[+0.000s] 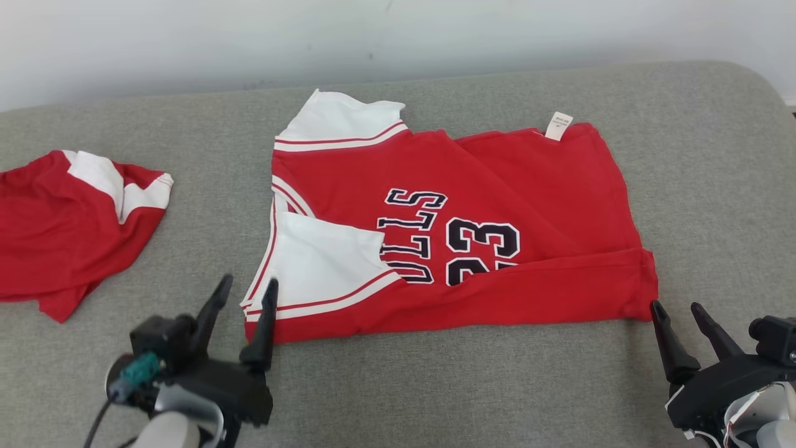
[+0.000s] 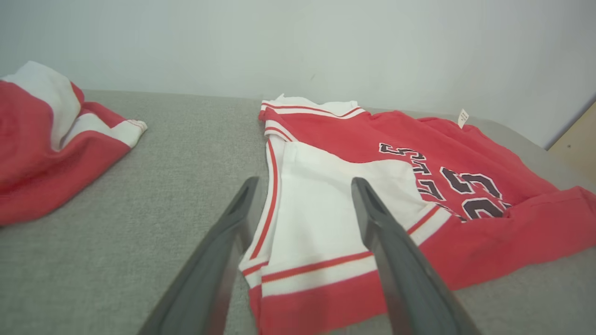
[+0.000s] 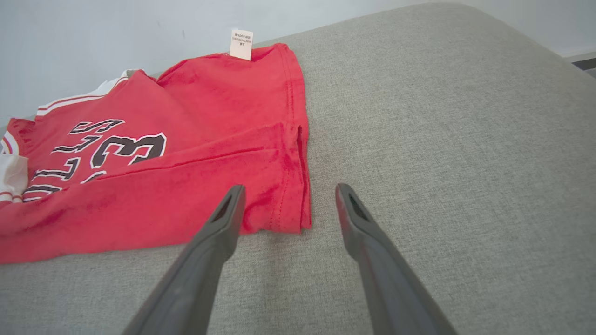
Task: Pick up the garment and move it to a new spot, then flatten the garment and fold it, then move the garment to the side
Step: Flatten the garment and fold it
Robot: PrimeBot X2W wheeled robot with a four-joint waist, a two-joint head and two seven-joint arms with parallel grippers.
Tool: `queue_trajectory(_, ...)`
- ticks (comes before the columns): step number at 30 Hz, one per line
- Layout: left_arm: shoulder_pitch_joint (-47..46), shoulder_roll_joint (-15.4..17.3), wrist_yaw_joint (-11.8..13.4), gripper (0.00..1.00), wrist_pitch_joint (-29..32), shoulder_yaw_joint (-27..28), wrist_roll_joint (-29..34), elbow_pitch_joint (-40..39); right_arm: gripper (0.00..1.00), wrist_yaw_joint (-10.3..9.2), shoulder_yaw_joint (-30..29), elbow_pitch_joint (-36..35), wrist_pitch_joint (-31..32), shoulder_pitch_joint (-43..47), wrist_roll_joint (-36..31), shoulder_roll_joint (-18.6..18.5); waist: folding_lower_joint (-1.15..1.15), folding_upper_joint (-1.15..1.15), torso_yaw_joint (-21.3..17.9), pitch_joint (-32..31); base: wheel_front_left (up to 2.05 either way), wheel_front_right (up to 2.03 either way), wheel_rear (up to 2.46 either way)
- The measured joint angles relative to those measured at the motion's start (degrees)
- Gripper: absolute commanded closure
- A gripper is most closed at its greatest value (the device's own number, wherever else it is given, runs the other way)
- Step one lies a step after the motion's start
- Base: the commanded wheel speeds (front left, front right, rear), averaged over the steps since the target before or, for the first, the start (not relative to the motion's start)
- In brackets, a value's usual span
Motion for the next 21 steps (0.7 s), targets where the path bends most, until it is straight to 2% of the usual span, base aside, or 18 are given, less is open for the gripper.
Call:
queue_trajectory(9, 5.29, -0.40, 0.66, 0.00, -0.01, -1.22, 2.03, -0.52, 0.00, 0.00, -0.08, 3.46, -1.08, -1.55, -0.92, 0.07, 0.00, 0.00, 1.39, 0.98, 0.00, 0.00, 0.00)
queue_trajectory(16, 3.88, -0.86, 1.21, 0.00, -0.02, -0.92, 1.91, 3.91, 0.00, 0.00, 0.83, 7.94, -1.40, -5.08, -1.53, 0.59, 0.00, 0.00, 1.76, 2.75, 0.00, 0.00, 0.00)
queue_trajectory(20, 1.63, -1.81, 0.67, 0.00, -0.02, -1.25, 1.60, 6.77, 0.00, 0.00, 2.05, 10.57, -2.40, -6.89, -1.94, 1.11, 0.00, 0.00, 1.74, 3.90, 0.00, 0.00, 0.00)
queue_trajectory(21, 1.01, -2.08, 0.51, 0.00, -0.08, -1.31, 1.47, 7.28, 0.20, 0.00, 2.40, 11.21, -2.63, -7.39, -1.83, 1.33, 0.00, 0.00, 1.73, 4.19, 0.00, 0.00, 0.00)
